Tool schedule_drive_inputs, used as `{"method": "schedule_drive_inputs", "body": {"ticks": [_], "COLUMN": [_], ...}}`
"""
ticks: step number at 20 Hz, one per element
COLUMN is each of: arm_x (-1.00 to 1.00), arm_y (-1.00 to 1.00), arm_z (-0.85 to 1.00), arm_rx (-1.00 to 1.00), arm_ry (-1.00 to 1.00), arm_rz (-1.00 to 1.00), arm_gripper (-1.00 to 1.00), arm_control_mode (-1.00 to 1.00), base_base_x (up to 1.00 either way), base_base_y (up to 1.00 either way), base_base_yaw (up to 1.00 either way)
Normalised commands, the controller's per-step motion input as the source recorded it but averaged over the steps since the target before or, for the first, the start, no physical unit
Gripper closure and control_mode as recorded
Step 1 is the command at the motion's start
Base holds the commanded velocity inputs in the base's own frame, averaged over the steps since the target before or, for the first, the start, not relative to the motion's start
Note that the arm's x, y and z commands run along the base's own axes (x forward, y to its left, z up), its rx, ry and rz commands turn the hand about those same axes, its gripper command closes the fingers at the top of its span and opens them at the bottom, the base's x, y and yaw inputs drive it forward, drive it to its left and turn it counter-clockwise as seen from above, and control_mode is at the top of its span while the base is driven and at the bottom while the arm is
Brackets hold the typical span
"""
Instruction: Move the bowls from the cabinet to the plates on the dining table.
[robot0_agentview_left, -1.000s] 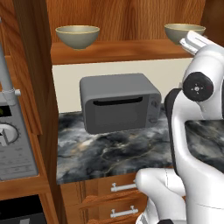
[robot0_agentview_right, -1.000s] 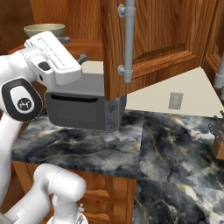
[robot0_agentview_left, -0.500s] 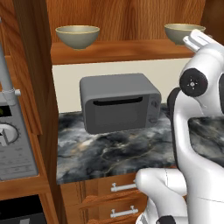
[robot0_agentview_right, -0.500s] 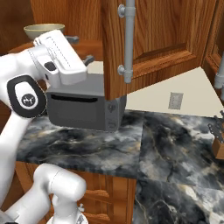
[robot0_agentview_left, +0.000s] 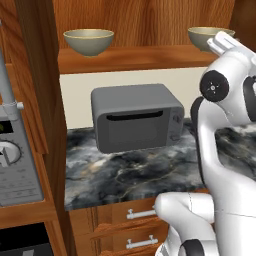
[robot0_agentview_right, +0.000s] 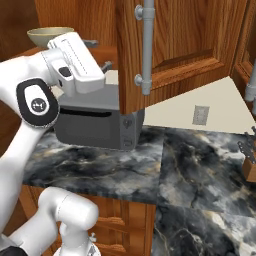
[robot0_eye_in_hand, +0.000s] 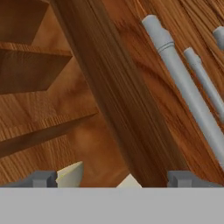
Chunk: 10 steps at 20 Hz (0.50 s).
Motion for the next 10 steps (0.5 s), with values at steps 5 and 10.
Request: {"method": "schedule_drive_inputs", "body": {"ticks": [5,10], "arm_x": [0.13,0.22], "arm_y": [-0.13,-0.04], "arm_z": [0.01,0.01], "arm_rx": [0.05,0.03], "arm_ry": [0.02,0.02], "arm_rz": [-0.04,-0.03], "arm_gripper": [-1.00,-1.00], "arm_control_mode": [-1.00,-1.00], "base_base_x": [0.00,0.00], "base_base_y": [0.00,0.00], "base_base_yaw": [0.00,0.00]}}
